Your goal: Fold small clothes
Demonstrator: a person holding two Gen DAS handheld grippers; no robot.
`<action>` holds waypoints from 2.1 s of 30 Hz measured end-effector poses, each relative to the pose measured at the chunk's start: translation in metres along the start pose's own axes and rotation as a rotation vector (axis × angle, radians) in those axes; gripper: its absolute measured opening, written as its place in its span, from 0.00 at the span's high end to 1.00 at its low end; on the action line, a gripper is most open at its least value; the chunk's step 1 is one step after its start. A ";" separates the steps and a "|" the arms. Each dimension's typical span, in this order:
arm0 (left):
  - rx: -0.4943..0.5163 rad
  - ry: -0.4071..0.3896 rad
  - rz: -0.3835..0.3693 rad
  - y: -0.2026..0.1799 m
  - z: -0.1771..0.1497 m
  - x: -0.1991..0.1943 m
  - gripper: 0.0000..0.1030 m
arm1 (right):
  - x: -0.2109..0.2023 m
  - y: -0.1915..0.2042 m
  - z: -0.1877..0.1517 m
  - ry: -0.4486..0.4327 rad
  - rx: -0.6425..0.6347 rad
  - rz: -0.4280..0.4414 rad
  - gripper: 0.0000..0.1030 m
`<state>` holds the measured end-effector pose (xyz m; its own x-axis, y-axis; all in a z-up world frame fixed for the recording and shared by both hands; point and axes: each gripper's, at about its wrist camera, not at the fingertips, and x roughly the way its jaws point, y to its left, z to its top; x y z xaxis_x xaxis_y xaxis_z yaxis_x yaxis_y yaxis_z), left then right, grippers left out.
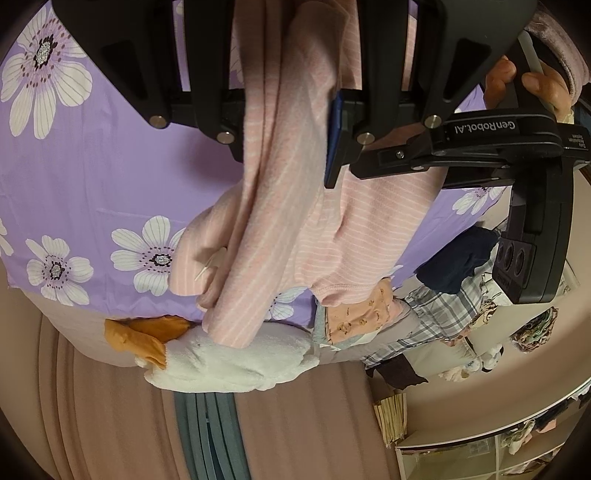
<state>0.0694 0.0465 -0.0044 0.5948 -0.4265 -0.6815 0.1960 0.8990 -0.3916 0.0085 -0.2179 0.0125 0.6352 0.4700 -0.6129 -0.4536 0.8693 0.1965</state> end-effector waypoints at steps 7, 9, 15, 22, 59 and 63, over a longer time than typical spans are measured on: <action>-0.001 0.013 -0.002 -0.004 0.008 0.014 0.61 | 0.017 -0.014 0.006 -0.002 0.024 -0.017 0.71; 0.003 0.019 0.000 -0.004 0.012 0.020 0.61 | 0.022 -0.018 0.007 0.000 0.028 -0.024 0.71; 0.008 0.035 -0.004 -0.004 0.021 0.037 0.61 | 0.037 -0.032 0.011 0.003 0.043 -0.045 0.71; 0.011 0.058 -0.004 -0.003 0.031 0.059 0.61 | 0.058 -0.048 0.016 0.012 0.058 -0.063 0.71; 0.000 0.164 0.029 0.015 0.049 0.138 0.61 | 0.129 -0.088 0.011 0.089 0.119 -0.113 0.71; -0.001 0.173 0.032 0.016 0.049 0.143 0.61 | 0.132 -0.091 0.010 0.095 0.122 -0.116 0.71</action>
<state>0.1958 0.0051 -0.0775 0.4574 -0.4087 -0.7897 0.1783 0.9122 -0.3688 0.1396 -0.2329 -0.0789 0.6139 0.3543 -0.7054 -0.2985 0.9315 0.2081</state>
